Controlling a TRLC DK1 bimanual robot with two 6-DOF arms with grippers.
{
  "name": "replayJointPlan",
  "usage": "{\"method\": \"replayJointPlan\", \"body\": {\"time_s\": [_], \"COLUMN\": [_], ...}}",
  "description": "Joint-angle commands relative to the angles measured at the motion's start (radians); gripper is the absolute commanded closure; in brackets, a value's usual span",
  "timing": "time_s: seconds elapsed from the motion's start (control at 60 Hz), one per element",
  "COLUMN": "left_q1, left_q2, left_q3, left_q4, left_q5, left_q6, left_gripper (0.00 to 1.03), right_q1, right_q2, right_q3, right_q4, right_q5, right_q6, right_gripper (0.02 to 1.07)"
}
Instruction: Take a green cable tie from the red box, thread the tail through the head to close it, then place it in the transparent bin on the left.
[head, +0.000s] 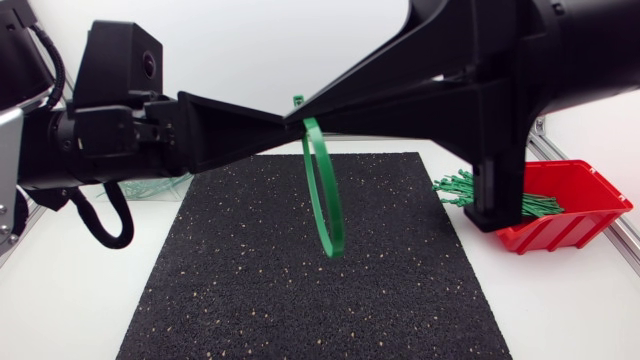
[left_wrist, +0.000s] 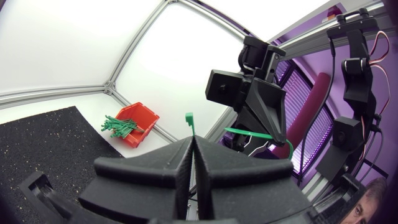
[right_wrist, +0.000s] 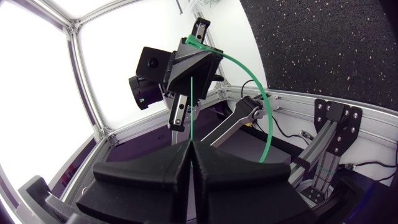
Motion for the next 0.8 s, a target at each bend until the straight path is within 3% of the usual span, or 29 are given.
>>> {"method": "replayJointPlan", "body": {"time_s": [0.0,0.783], "left_q1": [-0.009,-0.04], "left_q2": [-0.023,-0.061], "left_q3": [0.011,0.019], "left_q4": [0.018,0.015], "left_q5": [-0.008,-0.028], "left_q6": [-0.034,-0.028], "left_gripper": [1.0,1.0], "right_q1": [0.007,0.013], "right_q2": [-0.011,0.001], "right_q3": [0.03,0.055], "right_q4": [-0.014,-0.031], "right_q5": [0.003,0.018], "right_q6": [0.046,0.08], "right_gripper": [1.01,1.01]}}
